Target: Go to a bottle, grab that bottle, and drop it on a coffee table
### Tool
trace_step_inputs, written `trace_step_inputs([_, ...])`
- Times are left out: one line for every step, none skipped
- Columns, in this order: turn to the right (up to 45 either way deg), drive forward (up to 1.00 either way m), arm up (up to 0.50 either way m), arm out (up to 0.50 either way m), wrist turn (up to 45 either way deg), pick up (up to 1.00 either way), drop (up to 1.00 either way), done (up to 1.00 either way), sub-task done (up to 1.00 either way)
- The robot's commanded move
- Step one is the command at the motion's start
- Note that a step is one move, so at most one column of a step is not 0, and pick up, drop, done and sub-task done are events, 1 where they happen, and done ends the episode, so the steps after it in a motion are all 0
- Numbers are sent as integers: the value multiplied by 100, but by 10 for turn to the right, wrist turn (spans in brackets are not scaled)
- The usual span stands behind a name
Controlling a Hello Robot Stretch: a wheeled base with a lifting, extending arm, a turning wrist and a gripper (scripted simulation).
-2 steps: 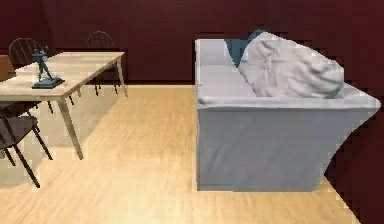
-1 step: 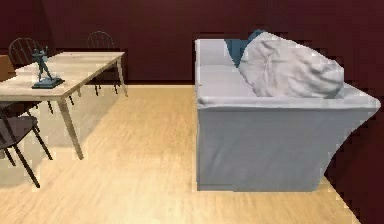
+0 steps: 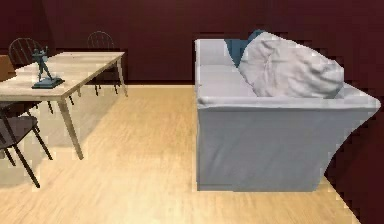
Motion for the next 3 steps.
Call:
trace_step_inputs([0,0,0,0,0,0,100,0,0])
trace_step_inputs([0,0,10,0,0,0,0,0,0])
trace_step_inputs([0,0,0,-8,0,0,0,0,0])
